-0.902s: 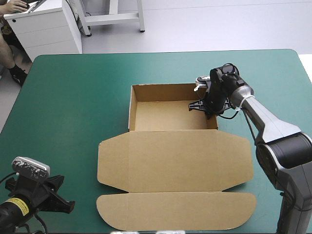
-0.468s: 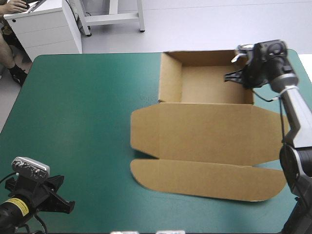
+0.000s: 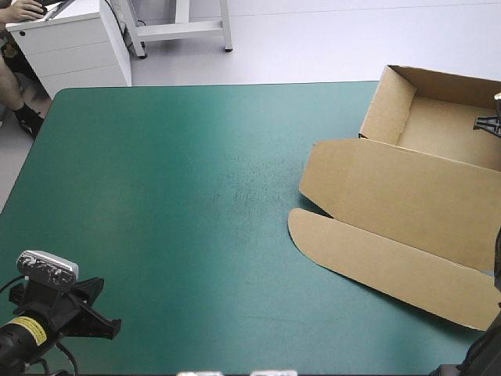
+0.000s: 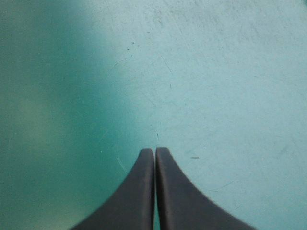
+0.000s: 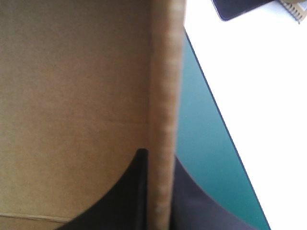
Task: Fold the box
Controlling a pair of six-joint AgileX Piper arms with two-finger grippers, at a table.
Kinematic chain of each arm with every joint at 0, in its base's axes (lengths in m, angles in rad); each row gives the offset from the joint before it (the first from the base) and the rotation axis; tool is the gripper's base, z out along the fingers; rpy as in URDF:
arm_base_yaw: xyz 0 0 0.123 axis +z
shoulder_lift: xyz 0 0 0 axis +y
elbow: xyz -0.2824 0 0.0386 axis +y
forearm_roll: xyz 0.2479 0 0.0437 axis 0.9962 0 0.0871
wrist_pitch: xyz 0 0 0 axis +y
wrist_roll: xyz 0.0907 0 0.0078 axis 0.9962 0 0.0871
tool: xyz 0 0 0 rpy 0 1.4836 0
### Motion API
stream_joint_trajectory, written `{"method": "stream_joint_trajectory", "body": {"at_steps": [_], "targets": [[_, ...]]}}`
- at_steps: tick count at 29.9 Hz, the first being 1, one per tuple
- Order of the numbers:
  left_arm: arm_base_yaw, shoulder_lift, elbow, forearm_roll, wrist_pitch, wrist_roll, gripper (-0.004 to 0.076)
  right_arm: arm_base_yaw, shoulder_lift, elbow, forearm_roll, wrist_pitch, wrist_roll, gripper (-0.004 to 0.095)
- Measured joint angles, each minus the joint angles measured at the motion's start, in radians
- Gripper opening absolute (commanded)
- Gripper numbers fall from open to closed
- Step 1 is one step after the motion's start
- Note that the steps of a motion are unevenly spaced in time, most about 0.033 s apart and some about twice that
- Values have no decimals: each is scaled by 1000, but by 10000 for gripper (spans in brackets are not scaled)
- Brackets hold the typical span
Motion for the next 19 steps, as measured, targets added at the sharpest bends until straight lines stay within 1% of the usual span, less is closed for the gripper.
{"method": "stream_joint_trajectory", "body": {"at_steps": [2, 4, 7, 9, 10, 11, 16, 18, 19], "targets": [[0, 0, 0, -1, -8, 0, -9, -17, 35, 0, 4, 0, -6, 182], [0, 0, 0, -1, -11, 0, -10, -25, 60, 0, 4, 0, -10, 339], [0, 0, 0, -1, -11, 0, -9, -26, 78, 0, -5, -5, -10, 618], [0, 0, 0, -1, -12, 0, -9, -26, 79, 0, -10, -10, -10, 752], [0, 0, 0, -1, -12, 0, -10, -27, 79, -1, -13, -10, -10, 794], [0, 0, 0, -1, -12, 0, -9, -27, 79, -7, -13, -7, -11, 811], [0, 0, 0, -1, -12, 0, -9, -33, 79, -69, -13, 38, -6, 804], [0, 0, 0, -1, -12, 0, -10, -33, 64, -85, 3, 38, 0, 735], [0, 0, 0, -1, -12, 0, -9, -33, 48, -85, 14, 39, 0, 654]]}}
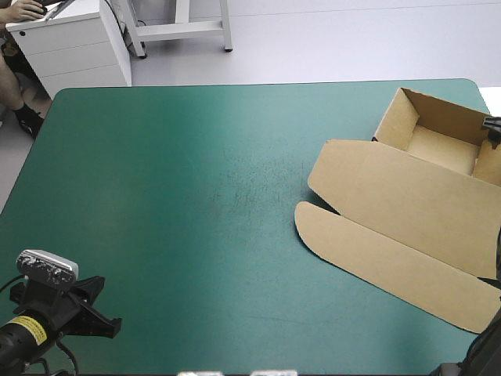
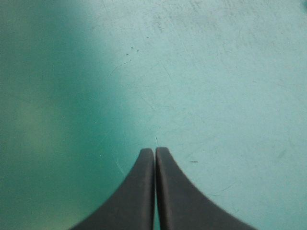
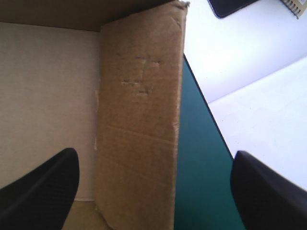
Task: Fold the box
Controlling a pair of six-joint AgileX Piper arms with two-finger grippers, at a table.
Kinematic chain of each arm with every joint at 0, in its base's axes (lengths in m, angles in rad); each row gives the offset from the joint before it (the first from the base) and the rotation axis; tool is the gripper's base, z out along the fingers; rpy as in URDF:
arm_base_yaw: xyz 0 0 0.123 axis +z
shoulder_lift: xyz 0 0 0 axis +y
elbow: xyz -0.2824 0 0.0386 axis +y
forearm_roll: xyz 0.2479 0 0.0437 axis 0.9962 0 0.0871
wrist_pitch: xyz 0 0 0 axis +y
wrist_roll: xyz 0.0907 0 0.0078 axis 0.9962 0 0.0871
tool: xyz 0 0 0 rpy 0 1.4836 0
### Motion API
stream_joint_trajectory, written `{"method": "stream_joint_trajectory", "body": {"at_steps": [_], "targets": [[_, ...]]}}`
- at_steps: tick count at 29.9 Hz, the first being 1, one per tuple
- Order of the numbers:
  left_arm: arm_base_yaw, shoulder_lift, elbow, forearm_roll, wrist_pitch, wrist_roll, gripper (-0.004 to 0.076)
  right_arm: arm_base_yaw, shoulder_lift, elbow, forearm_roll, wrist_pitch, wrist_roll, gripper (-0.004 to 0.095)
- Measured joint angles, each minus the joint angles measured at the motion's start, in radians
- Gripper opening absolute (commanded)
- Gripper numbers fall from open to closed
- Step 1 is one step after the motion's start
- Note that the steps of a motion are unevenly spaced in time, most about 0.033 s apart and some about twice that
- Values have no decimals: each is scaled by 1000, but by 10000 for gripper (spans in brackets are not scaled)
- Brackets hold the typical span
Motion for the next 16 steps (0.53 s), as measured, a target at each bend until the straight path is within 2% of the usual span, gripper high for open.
{"method": "stream_joint_trajectory", "body": {"at_steps": [2, 3, 5, 6, 12, 16], "targets": [[0, 0, 0, 1, -5, 0, -9, 10, -48, 6, 14, 2, 0, 434], [0, 0, 0, 1, -7, 0, -9, 18, -74, 18, 17, 2, 0, 260], [0, 0, 0, 4, -12, 0, -10, 41, -147, 52, 26, 3, 0, 24], [0, 0, 0, 4, -17, 0, -10, 53, -178, 69, 33, 3, 0, -8], [0, 0, 0, 13, -47, 0, -10, 144, -377, 222, 142, 9, -35, -5], [0, 0, 0, 16, -49, 0, -9, 253, -484, 381, 149, 9, -41, -5]]}}
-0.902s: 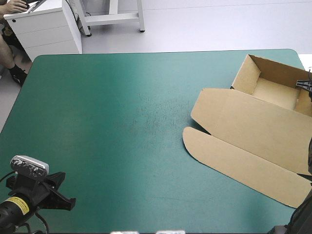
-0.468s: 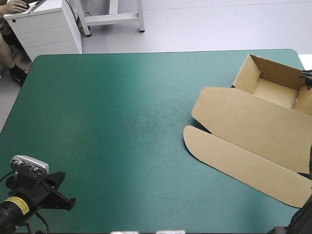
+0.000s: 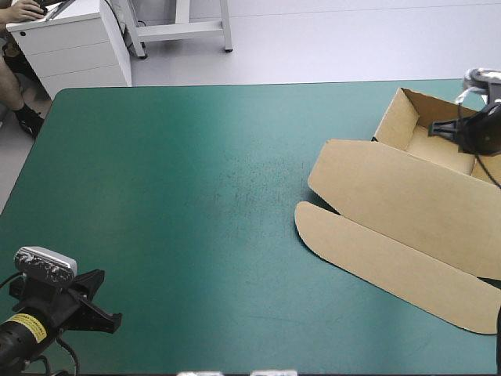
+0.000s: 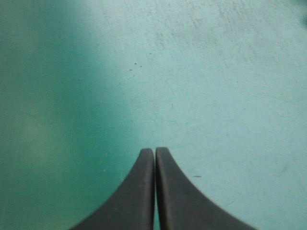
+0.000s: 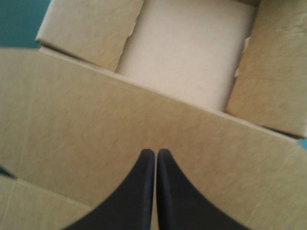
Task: Fold the box
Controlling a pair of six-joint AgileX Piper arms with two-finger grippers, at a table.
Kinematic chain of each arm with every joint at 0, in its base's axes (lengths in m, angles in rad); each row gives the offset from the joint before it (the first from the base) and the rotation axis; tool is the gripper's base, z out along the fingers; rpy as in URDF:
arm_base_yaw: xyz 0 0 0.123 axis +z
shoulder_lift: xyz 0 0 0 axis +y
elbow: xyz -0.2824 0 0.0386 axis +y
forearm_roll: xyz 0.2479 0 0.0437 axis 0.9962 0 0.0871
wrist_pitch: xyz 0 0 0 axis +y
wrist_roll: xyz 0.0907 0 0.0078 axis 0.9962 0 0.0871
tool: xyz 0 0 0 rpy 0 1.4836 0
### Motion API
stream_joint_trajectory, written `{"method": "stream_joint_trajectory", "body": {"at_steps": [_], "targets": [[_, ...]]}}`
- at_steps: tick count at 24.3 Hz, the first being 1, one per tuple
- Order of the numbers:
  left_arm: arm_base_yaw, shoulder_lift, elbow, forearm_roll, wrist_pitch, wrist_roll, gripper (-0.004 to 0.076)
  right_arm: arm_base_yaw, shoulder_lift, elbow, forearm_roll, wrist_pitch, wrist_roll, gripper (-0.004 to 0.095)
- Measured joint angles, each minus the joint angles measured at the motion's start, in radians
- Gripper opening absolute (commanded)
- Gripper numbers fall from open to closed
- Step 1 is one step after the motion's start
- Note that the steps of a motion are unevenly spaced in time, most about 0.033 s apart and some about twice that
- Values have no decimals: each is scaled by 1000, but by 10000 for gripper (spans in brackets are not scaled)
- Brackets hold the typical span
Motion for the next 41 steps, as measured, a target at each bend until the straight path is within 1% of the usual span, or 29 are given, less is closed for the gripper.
{"method": "stream_joint_trajectory", "body": {"at_steps": [2, 4, 6, 7, 10, 13, 14, 17, 18, 19, 22, 26, 32, 41], "targets": [[0, 0, 0, 2, 0, 0, -9, 64, -50, 88, -2, -7, -3, -5], [0, 0, 0, 11, 0, 0, -10, 119, -102, 183, -2, -42, -3, -5], [0, 0, 0, 15, 0, -2, -10, 175, -161, 287, -1, -96, -6, -5], [0, 0, 0, 15, 0, -9, -10, 216, -221, 373, -1, -139, -23, -5], [0, 0, 0, 9, 0, -12, -10, 263, -311, 507, -1, -204, -46, -5], [0, 0, 0, 0, 0, -16, -9, 285, -454, 674, 16, -319, -68, -5], [0, 0, 0, -5, 0, -16, -10, 285, -534, 751, 48, -375, -87, -5], [0, 0, 0, -6, -5, -16, -10, 285, -642, 871, 111, -445, -137, -5], [0, 0, 0, -7, -15, -16, -10, 285, -715, 945, 149, -482, -174, -5], [0, 0, 0, -8, -23, -16, -10, 285, -743, 972, 160, -495, -188, -5], [0, 0, 0, -8, -60, -16, -10, 285, -916, 1102, 187, -547, -224, -5], [0, -10, 15, -8, -85, -16, -10, 285, -1097, 1198, 190, -572, -226, -5], [0, -125, 137, -8, -125, -16, -10, 285, -1309, 1252, 217, -564, -221, -5], [0, -296, 219, -8, -142, -16, -10, 285, -1442, 1252, 247, -519, -220, -5]]}}
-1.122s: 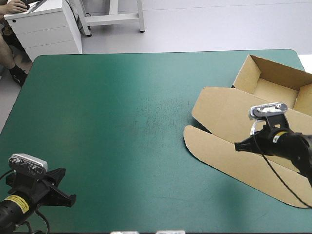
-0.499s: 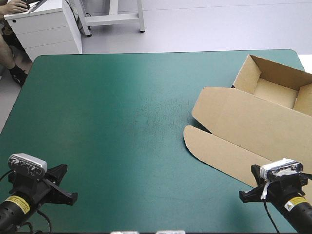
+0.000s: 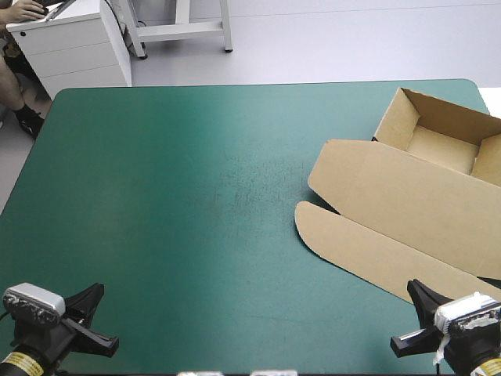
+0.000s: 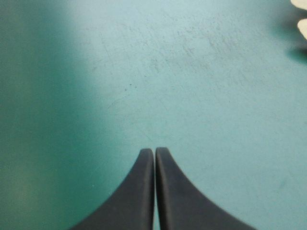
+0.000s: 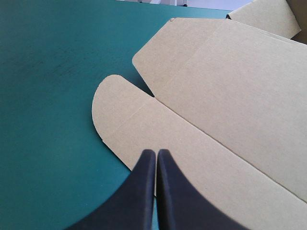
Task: Fold the box
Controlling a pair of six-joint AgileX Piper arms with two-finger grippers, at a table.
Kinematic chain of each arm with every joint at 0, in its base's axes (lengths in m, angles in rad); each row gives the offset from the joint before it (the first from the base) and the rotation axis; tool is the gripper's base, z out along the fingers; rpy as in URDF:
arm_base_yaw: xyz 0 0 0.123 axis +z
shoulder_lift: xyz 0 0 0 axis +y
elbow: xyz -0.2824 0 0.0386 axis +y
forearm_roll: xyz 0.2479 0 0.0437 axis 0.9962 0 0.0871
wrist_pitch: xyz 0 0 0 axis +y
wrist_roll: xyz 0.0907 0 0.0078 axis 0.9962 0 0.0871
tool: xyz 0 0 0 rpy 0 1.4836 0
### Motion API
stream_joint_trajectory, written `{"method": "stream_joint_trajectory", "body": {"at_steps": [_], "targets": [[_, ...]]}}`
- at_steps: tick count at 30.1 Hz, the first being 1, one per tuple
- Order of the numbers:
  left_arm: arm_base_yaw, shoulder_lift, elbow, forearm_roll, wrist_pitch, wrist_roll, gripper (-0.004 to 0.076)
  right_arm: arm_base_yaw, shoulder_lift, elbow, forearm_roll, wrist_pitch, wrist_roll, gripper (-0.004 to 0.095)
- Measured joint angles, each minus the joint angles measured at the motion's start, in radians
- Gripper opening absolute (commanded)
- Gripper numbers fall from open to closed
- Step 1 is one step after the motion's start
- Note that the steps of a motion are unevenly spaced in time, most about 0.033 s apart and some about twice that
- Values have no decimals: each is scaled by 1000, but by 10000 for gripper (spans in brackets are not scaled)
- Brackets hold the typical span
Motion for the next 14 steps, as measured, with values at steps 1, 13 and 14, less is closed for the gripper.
{"method": "stream_joint_trajectory", "body": {"at_steps": [1, 13, 14], "targets": [[0, -15, 5, 0, -7, 0, -10, 0, -4, 0, 0, 1, 1, -5], [0, -47, 9, -3, -20, -2, -10, 0, -10, 0, 7, 4, 3, -20], [0, -46, 9, -3, -20, -2, -10, 0, -10, 0, 7, 4, 3, -20]]}}
